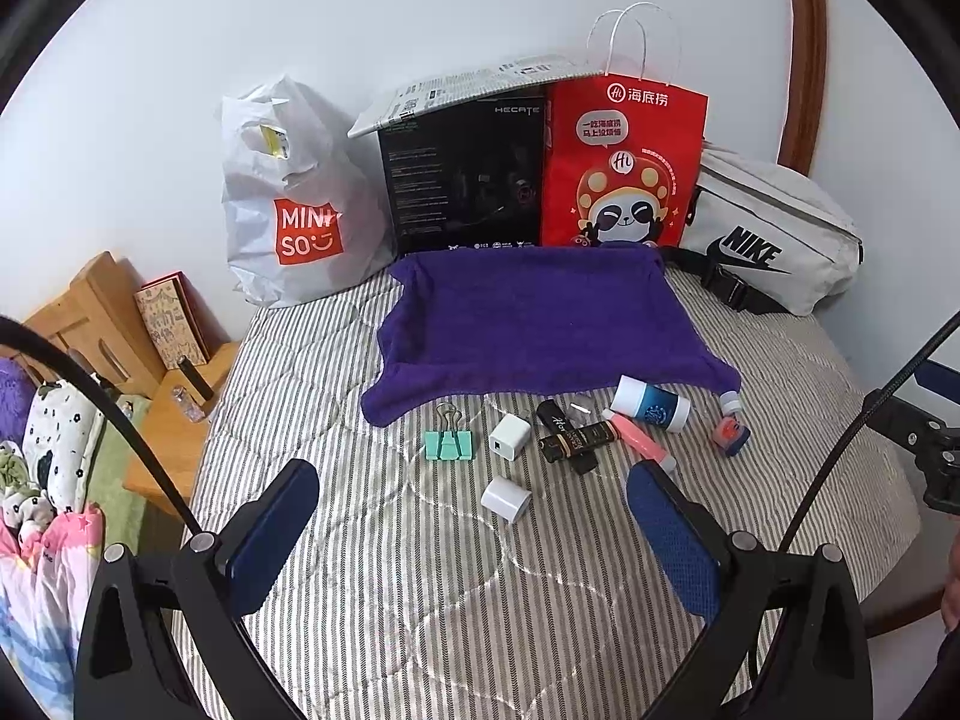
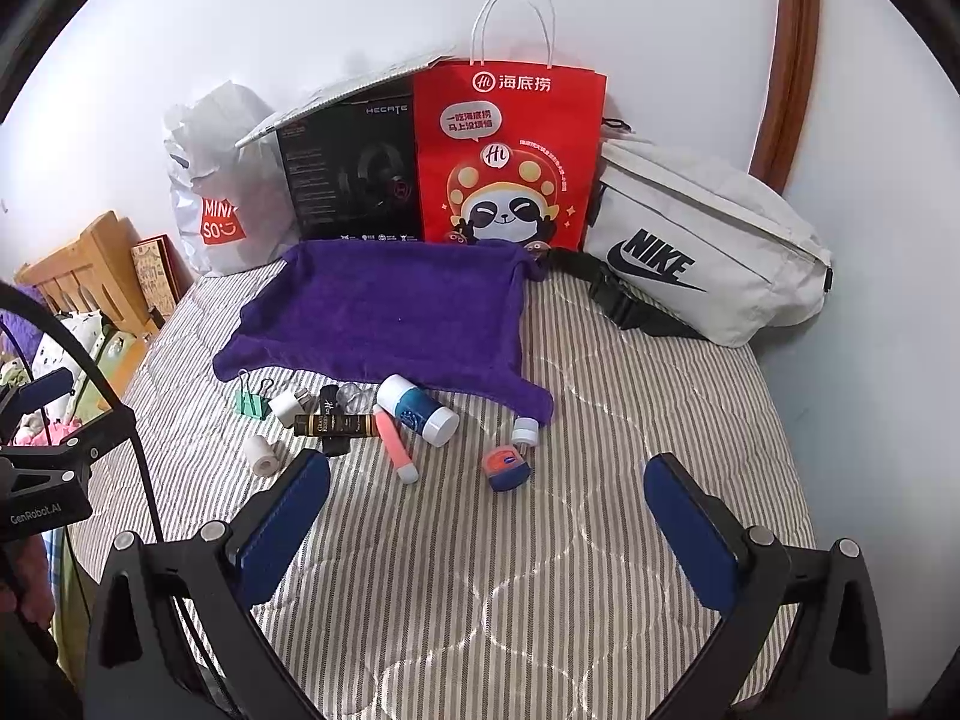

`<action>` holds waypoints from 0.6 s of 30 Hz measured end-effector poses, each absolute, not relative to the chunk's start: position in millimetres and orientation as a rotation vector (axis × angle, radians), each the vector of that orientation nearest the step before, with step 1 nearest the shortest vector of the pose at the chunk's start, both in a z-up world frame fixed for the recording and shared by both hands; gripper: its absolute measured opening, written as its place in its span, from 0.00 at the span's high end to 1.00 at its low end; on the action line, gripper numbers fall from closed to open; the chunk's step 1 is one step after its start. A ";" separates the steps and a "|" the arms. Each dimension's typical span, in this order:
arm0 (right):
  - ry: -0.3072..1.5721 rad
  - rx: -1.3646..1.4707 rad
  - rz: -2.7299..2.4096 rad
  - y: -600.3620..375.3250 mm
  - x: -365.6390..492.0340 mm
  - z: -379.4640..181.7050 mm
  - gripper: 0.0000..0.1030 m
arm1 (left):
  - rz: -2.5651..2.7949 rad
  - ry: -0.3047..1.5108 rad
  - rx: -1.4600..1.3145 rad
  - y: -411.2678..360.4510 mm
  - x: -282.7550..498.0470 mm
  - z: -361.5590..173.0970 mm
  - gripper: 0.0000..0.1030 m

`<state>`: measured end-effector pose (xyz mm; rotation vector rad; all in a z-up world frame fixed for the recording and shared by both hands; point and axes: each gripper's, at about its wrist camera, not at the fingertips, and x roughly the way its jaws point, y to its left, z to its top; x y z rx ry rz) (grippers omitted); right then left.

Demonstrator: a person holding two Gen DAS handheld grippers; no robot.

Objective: Organize rigid objects

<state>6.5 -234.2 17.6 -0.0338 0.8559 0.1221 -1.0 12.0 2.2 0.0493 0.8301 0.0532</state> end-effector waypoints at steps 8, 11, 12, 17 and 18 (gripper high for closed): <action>0.858 -0.038 0.123 -233.4 6.5 17.6 0.00 | 0.050 0.833 0.054 12.3 -0.8 0.5 0.00; 0.858 -0.033 0.119 -234.0 6.5 17.2 0.00 | 0.051 0.840 0.057 13.5 0.9 -2.3 0.00; 0.861 -0.031 0.120 -234.0 7.1 16.8 0.00 | 0.050 0.842 0.059 12.7 1.5 -4.0 0.00; 0.867 -0.027 0.118 -235.3 10.5 12.2 0.00 | 0.046 0.859 0.059 15.0 6.3 -12.0 0.00; 0.869 -0.026 0.118 -236.0 11.5 11.3 0.00 | 0.044 0.861 0.060 15.6 7.5 -13.6 0.00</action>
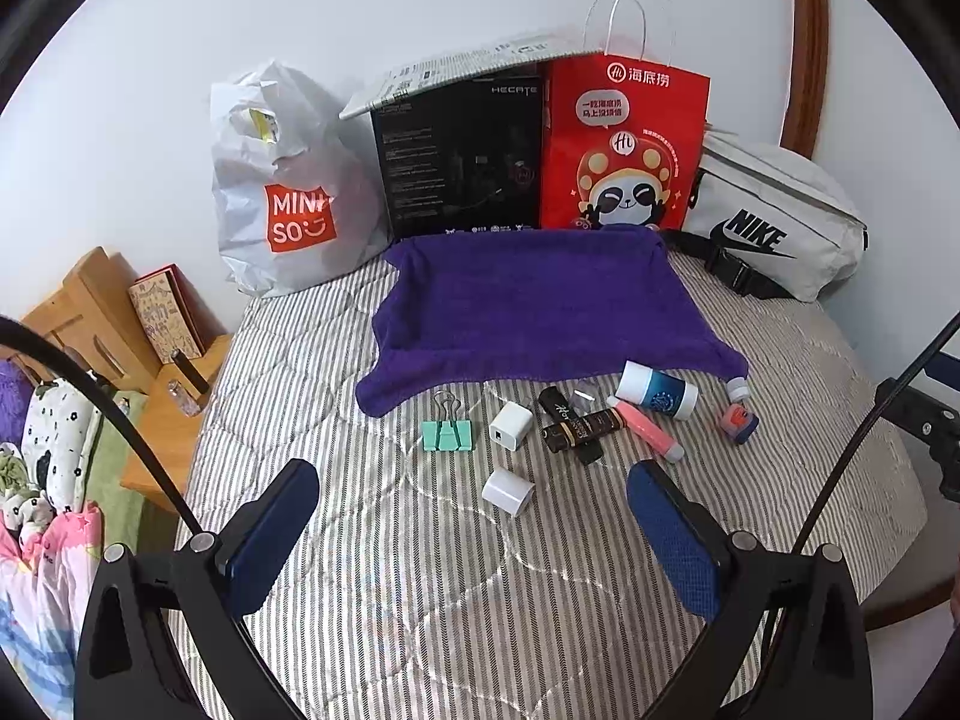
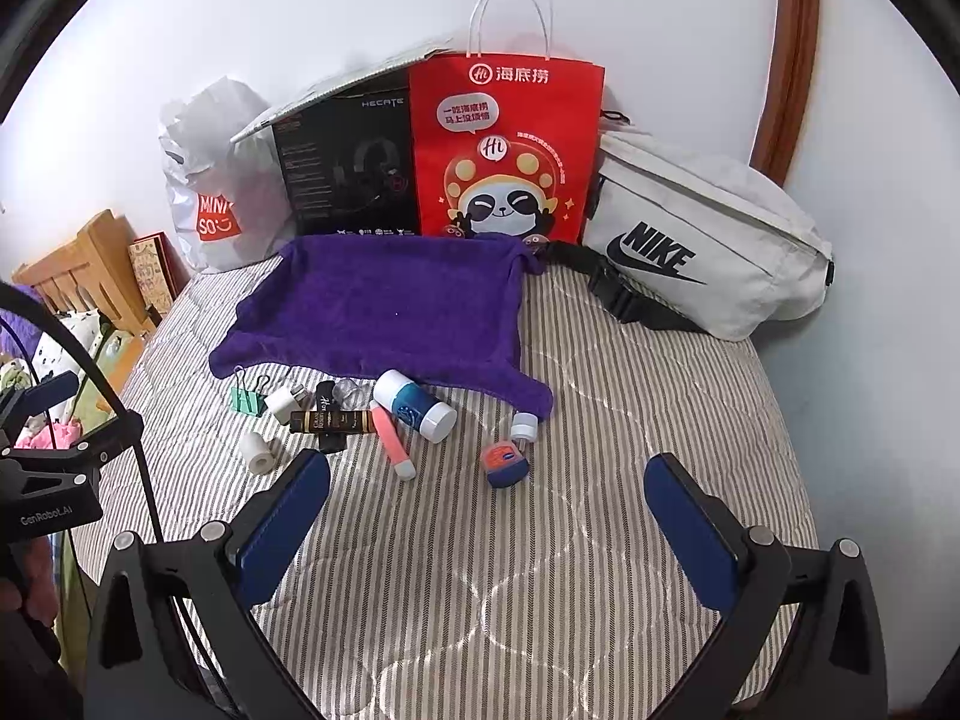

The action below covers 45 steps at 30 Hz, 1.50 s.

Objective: Organize rigid objects

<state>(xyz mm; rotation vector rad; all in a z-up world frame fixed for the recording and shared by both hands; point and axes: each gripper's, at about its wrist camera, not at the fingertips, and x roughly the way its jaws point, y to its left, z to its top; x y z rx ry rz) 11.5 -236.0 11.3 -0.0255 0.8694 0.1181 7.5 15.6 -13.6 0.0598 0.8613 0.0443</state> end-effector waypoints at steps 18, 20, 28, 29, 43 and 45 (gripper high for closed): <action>0.890 -0.022 0.096 -250.0 32.4 -14.9 0.00 | 0.026 0.942 0.055 34.2 36.8 -65.0 0.00; 0.907 -0.021 0.094 -251.4 35.4 -22.2 0.00 | 0.020 0.952 0.051 39.3 41.3 -76.9 0.00; 0.969 -0.040 0.084 -252.2 44.4 -49.0 0.00 | 0.037 1.010 0.019 52.6 70.1 -121.8 0.00; 0.976 -0.044 0.084 -251.6 45.2 -50.7 0.00 | 0.037 1.019 0.017 54.3 76.1 -127.7 0.00; 1.044 -0.082 0.058 -254.1 64.5 -83.0 0.00 | 0.049 1.074 -0.066 75.6 139.3 -173.9 0.09; 1.063 -0.087 0.048 -257.1 68.3 -90.7 0.00 | 0.055 1.064 -0.071 76.4 142.7 -178.1 0.11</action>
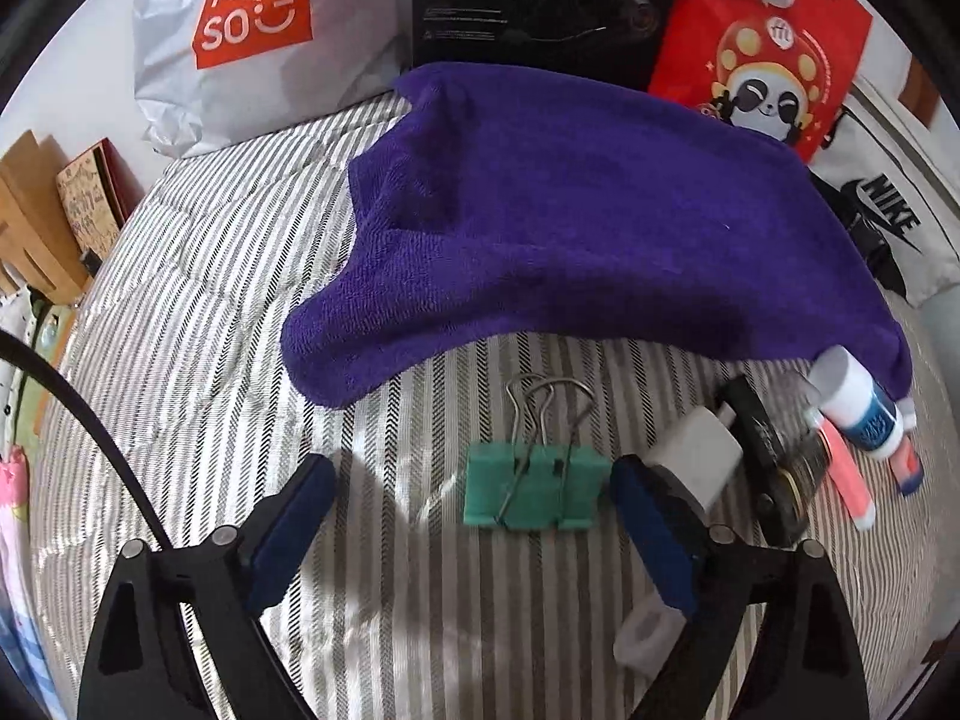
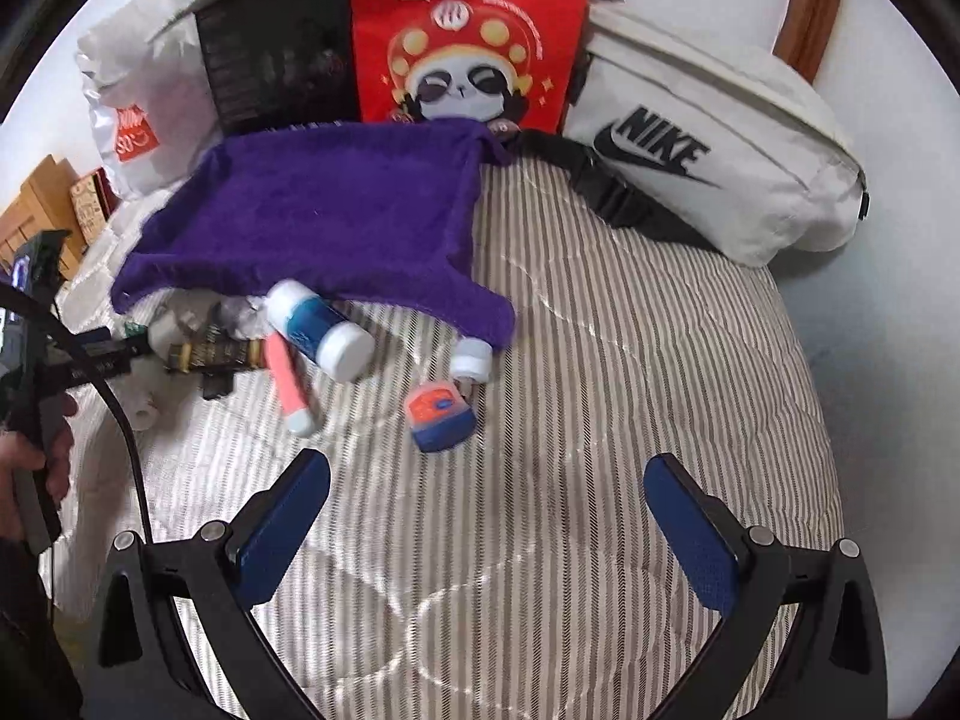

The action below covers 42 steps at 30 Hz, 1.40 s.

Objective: Organize rigid objects
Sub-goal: 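Grasp the green binder clip with the left tool while the right tool approaches the Vaseline tin, then grasp the orange-lidded Vaseline tin with the right tool and lift it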

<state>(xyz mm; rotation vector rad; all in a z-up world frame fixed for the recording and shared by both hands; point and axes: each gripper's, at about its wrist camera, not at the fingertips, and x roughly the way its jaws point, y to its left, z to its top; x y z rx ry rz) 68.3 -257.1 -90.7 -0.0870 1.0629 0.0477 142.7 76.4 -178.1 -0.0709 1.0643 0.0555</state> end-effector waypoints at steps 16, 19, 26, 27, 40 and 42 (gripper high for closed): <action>1.066 -0.077 0.004 -270.7 92.0 -110.4 0.01 | 0.027 0.956 -0.024 79.7 124.5 -174.3 0.62; 1.056 -0.046 0.014 -274.7 97.3 -113.2 0.02 | 0.028 0.939 -0.021 78.2 124.5 -175.5 0.62; 1.076 -0.017 0.105 -269.0 107.8 -139.2 0.21 | 0.027 0.922 -0.017 77.7 121.7 -176.3 0.62; 1.081 -0.037 0.117 -265.7 108.6 -144.2 0.25 | 0.028 0.922 -0.017 77.9 121.1 -176.4 0.62; 1.020 -0.138 0.246 -233.0 101.4 -169.6 0.62 | 0.032 0.928 -0.018 77.5 123.1 -176.1 0.62; 1.023 -0.146 0.241 -230.8 100.7 -169.9 0.62 | 0.032 0.926 -0.018 77.5 122.8 -176.3 0.62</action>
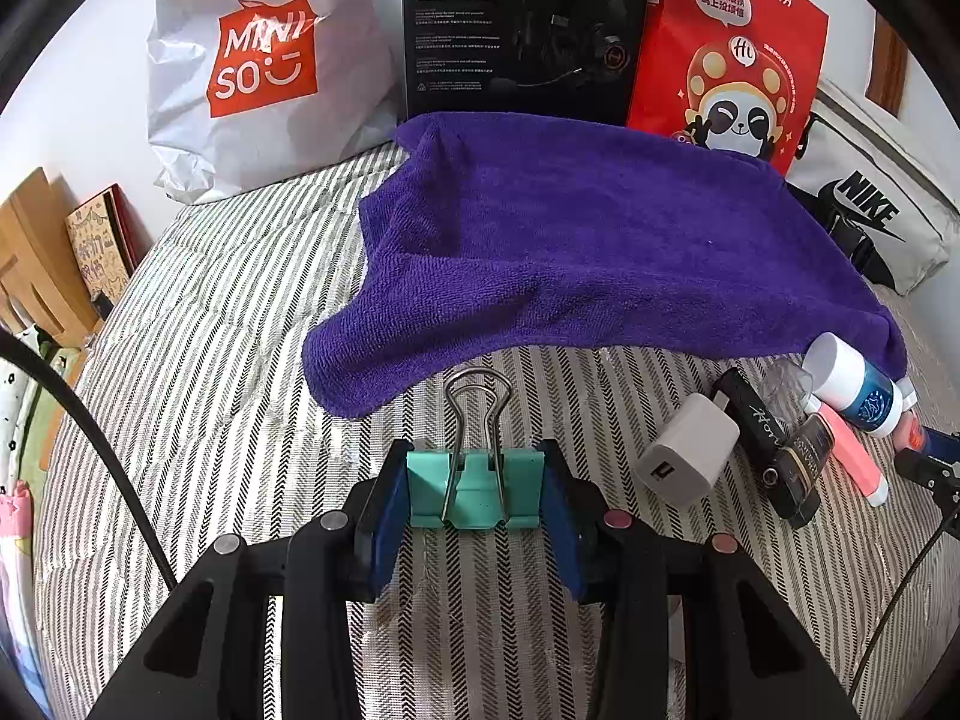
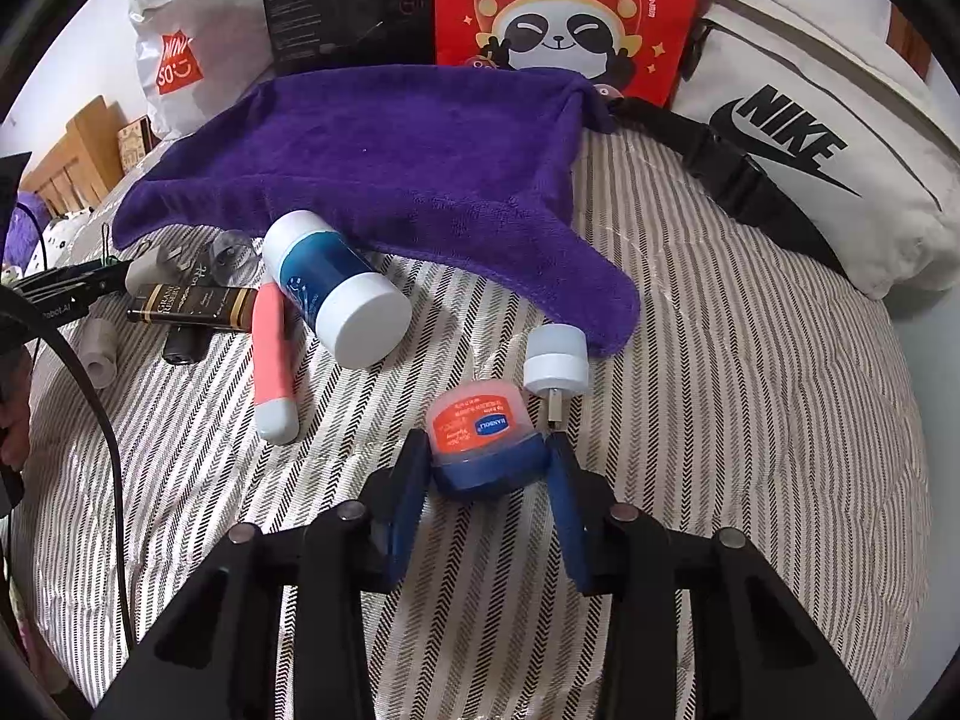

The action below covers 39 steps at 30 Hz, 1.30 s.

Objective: Organize rigid objects
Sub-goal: 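Grasp the orange-lidded Vaseline tin with the right tool and lift it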

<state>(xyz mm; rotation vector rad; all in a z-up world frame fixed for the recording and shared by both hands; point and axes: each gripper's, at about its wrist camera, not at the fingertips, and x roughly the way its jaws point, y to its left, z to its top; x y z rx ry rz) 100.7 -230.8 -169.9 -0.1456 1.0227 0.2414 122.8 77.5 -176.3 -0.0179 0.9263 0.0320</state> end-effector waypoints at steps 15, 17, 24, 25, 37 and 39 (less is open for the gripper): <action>1.030 -0.125 0.274 -224.0 93.2 -170.4 0.58 | 0.033 0.926 -0.015 77.1 122.4 -176.4 0.62; 1.022 -0.108 0.261 -225.0 98.6 -171.3 0.57 | 0.032 0.926 -0.013 77.2 122.4 -176.4 0.62; 0.992 -0.134 0.265 -220.8 99.1 -172.4 0.62 | 0.029 0.917 -0.014 76.7 121.4 -176.6 0.62; 0.988 -0.133 0.262 -220.7 98.5 -172.5 0.62 | 0.029 0.916 -0.012 76.6 120.9 -176.7 0.62; 1.022 0.029 0.260 -234.5 92.2 -160.5 0.65 | 0.014 0.961 -0.036 88.3 112.6 -168.6 0.62; 1.014 0.013 0.254 -233.1 88.4 -154.6 0.65 | 0.002 0.965 -0.077 94.4 108.7 -164.2 0.62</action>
